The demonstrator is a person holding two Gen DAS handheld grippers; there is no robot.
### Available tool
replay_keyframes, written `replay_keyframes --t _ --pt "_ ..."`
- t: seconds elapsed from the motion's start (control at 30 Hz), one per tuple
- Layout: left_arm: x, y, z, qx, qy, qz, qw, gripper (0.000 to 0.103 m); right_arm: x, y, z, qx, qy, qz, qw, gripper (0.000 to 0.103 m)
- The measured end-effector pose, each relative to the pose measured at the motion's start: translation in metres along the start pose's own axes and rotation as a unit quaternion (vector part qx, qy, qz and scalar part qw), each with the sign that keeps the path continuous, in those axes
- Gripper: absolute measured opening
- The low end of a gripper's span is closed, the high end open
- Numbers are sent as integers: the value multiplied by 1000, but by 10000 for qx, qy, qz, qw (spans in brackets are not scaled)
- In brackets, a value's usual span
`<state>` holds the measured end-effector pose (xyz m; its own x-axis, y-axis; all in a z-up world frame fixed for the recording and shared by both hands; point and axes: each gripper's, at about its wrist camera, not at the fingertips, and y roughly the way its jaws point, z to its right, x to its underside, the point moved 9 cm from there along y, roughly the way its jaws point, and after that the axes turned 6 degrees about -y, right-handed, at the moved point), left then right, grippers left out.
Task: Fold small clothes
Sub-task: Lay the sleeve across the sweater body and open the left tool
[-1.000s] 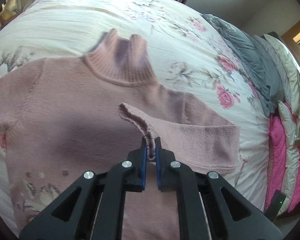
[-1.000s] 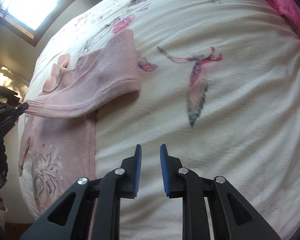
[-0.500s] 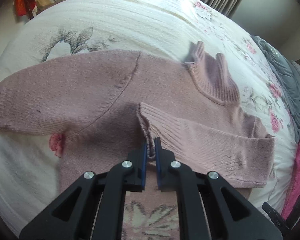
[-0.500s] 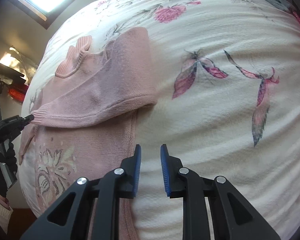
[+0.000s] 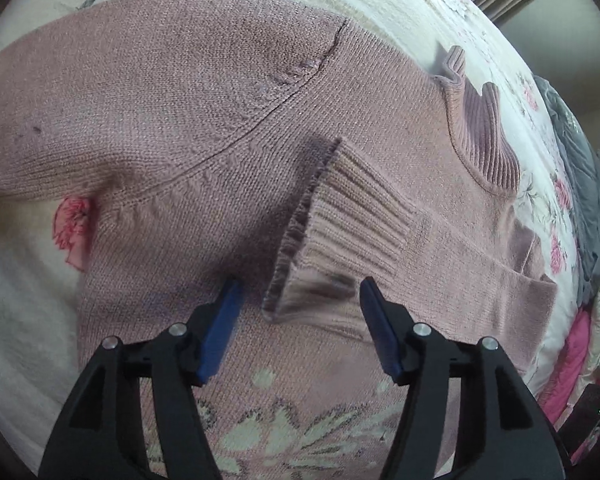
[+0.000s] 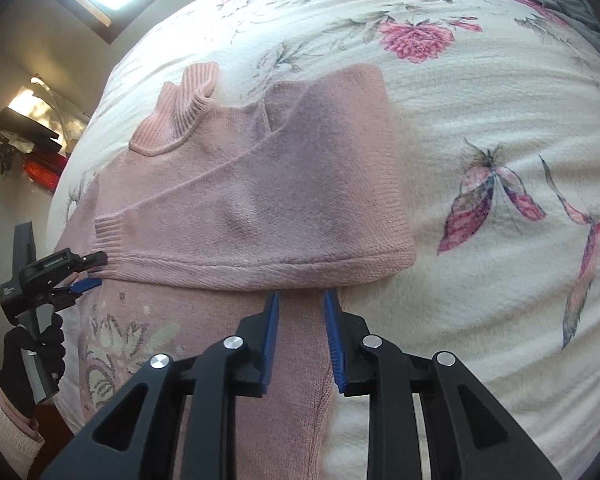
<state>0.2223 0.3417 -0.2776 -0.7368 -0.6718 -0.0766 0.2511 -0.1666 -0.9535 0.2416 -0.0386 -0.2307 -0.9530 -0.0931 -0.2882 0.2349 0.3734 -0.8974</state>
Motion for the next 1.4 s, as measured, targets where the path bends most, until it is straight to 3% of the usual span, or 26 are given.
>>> replay_keyframes --t 0.03,0.07,0.13,0.2,0.33,0.4,0.47,0.57,0.6,0.7,0.77,0.93,1.07,1.17,1.4 --pt "-4 -1 3 -69 -8 76 9999 48 -1 1 -2 19 -34 -11 10000 25" --pt "-8 -3 5 -101 21 157 9998 23 -2 1 -4 34 -61 -22 10000 25" --pt "-14 -9 12 -39 71 248 9997 6 -3 2 -5 67 -83 -27 9999 25" --pt "-22 -24 18 108 70 506 9986 6 -7 3 -4 97 -64 -6 9999 25" --pt "-34 -38 6 -121 39 897 9959 6 -15 8 -1 41 96 25 9999 26" --pt "-37 -29 -10 -275 -102 837 9961 6 -17 19 0 17 155 -60 9999 28" --pt "-36 -14 -20 -182 -235 569 9979 7 -16 33 4 50 233 -210 9995 28" --pt "-36 -14 -19 -109 -79 513 9986 12 -10 49 8 77 344 -407 9985 27" --pt "-36 -18 -18 -41 -49 501 9987 15 -8 50 8 86 349 -420 9985 27" --pt "-32 -37 -28 126 -37 570 9983 35 -7 42 2 172 247 -363 9989 29" --pt "-29 -51 -47 123 -83 647 9978 47 -7 31 -8 148 160 -237 9995 30" --pt "-23 -72 -131 -133 -611 691 9957 47 -1 13 -47 -13 -164 -47 9999 39" --pt "-35 -87 -204 -234 -1334 856 9871 46 11 20 -80 -141 -351 -138 9992 39" --pt "-54 -105 -250 -214 -1875 1185 9749 45 21 33 -101 -201 -427 -291 9985 39" --pt "-92 -122 -318 82 -2685 1538 9509 45 44 68 -142 -219 -616 -656 9957 39"
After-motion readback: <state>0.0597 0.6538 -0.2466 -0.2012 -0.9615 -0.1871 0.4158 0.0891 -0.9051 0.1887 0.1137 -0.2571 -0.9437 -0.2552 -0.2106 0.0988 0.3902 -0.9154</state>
